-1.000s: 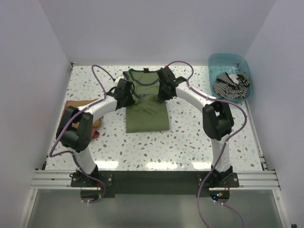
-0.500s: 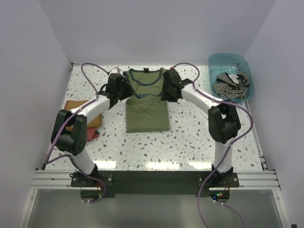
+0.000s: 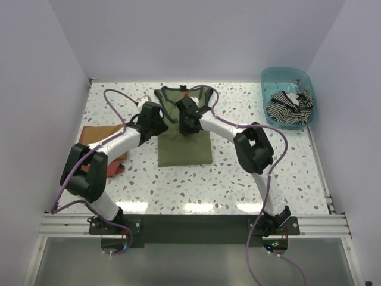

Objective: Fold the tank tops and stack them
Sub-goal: Fold the tank top

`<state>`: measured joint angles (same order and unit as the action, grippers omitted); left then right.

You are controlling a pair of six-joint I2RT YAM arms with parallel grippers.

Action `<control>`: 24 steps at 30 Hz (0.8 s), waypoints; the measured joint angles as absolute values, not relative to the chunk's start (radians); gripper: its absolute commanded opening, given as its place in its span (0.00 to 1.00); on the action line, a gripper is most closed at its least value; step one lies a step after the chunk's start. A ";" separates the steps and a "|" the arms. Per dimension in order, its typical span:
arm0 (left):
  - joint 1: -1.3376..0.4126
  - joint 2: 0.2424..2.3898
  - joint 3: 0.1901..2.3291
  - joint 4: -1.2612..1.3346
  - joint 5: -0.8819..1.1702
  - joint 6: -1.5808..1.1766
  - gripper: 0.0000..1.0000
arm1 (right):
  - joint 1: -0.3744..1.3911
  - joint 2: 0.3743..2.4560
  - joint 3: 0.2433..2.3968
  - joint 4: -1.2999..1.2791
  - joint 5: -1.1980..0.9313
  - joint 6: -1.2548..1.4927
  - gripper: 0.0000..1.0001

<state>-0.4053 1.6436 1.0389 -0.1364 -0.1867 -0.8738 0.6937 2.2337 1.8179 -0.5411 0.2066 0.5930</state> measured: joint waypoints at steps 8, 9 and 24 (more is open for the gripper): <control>-0.389 1.542 1.039 -0.162 -0.217 -0.876 0.30 | 0.720 2.282 1.808 -0.516 0.277 0.586 0.49; -0.388 1.531 1.039 -0.167 -0.218 -0.876 0.30 | 0.728 2.270 1.783 -0.499 0.292 0.582 0.50; -0.386 1.289 0.887 -0.235 -0.216 -0.881 0.33 | 1.054 1.850 1.117 -0.304 0.361 0.666 0.51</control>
<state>-0.3862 1.2888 0.8867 -0.2352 -0.2165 -0.8806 1.0538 1.8496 1.1172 -0.3042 0.3614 0.6662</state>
